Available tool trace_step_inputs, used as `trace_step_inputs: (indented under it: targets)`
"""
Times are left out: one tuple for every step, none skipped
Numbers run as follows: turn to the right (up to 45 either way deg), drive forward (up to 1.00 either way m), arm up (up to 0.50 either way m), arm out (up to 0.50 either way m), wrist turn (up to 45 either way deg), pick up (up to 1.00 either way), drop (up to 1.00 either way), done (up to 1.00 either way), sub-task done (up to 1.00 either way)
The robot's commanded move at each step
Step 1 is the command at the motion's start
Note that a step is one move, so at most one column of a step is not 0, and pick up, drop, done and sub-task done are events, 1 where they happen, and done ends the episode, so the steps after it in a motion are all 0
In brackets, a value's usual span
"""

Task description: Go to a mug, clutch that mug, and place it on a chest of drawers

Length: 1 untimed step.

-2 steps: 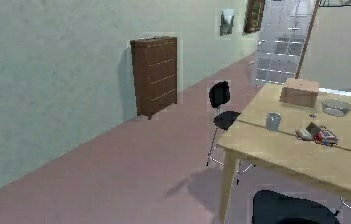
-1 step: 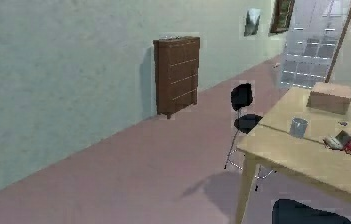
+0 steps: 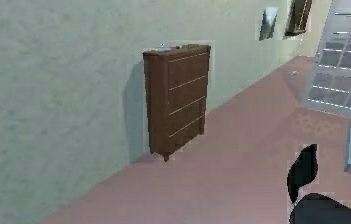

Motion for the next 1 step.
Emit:
trace_step_inputs:
  targets:
    - [0.0, 0.85, 0.0, 0.0, 0.0, 0.0, 0.0, 0.0, 0.0]
